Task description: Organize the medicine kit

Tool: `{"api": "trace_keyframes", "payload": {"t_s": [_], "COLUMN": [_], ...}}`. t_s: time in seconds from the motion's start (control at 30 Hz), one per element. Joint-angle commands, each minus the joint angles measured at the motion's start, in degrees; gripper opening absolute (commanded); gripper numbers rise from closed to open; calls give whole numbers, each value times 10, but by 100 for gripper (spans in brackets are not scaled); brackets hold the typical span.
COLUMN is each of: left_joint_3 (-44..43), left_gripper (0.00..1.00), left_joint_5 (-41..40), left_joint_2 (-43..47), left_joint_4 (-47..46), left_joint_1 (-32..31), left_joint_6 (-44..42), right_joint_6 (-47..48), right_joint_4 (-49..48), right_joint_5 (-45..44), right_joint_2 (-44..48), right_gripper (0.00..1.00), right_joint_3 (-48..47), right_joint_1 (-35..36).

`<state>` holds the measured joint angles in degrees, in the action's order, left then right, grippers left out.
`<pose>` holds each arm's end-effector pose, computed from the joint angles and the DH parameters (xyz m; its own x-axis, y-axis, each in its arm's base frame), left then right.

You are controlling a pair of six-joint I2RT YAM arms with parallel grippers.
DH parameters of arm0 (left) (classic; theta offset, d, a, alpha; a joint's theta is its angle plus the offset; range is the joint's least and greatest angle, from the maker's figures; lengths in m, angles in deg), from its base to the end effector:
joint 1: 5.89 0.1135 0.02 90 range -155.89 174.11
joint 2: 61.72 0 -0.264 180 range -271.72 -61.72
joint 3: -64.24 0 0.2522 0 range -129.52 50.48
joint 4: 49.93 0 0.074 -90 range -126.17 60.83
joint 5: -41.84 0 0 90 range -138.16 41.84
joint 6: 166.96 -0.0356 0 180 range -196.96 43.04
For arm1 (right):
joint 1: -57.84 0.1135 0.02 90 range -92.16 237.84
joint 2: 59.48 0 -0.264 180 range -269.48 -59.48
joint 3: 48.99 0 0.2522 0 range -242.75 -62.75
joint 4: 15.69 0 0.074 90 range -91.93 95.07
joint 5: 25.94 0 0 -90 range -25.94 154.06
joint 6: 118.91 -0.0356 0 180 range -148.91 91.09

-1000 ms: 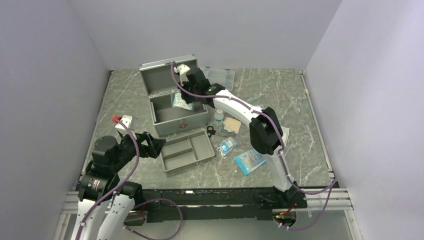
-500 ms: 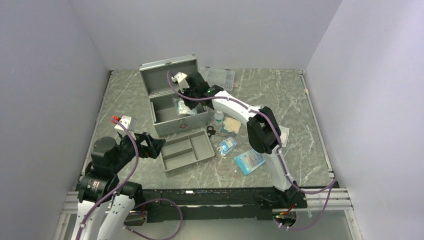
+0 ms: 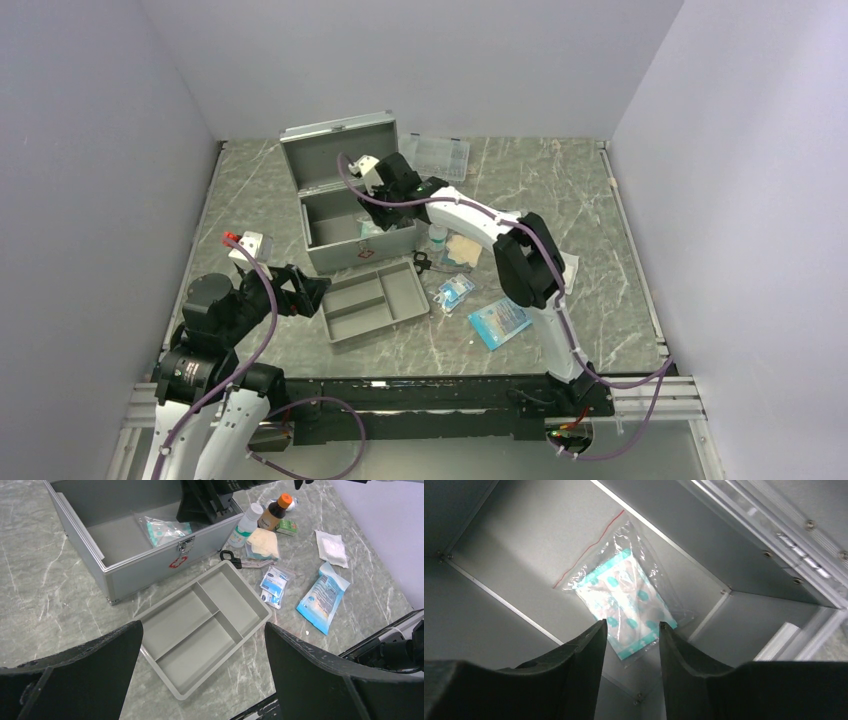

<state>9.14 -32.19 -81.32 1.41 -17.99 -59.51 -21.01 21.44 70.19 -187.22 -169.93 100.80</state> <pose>0.0769 -0.0265 0.3190 -0.3926 -0.2107 -0.8952 0.3591 0.8610 -0.3601 0.3712 0.3509 0.2165 -0.4020 -0.5611 -0.7235 -0.7967 0.6038 -0.0256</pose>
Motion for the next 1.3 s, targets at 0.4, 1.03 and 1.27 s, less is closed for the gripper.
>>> {"api": "trace_keyframes", "payload": {"t_s": [0.4, 1.03, 1.27], "left_joint_3": [-3, -3, -1], "left_gripper": [99, 99, 99], "left_joint_5": [-4, -6, -4], "left_joint_2": [2, 9, 13], "left_joint_4": [-14, -14, -16], "left_joint_1": [-1, -1, -1], "left_joint_6": [3, 3, 3], "right_joint_6": [-129, -347, -376], "right_joint_4": [-106, -87, -56], "right_joint_5": [-139, -5, -48], "right_joint_2": [295, 563, 594], "right_gripper": [77, 100, 100], "right_joint_3": [154, 456, 511], "right_joint_1": [-11, -261, -312]}}
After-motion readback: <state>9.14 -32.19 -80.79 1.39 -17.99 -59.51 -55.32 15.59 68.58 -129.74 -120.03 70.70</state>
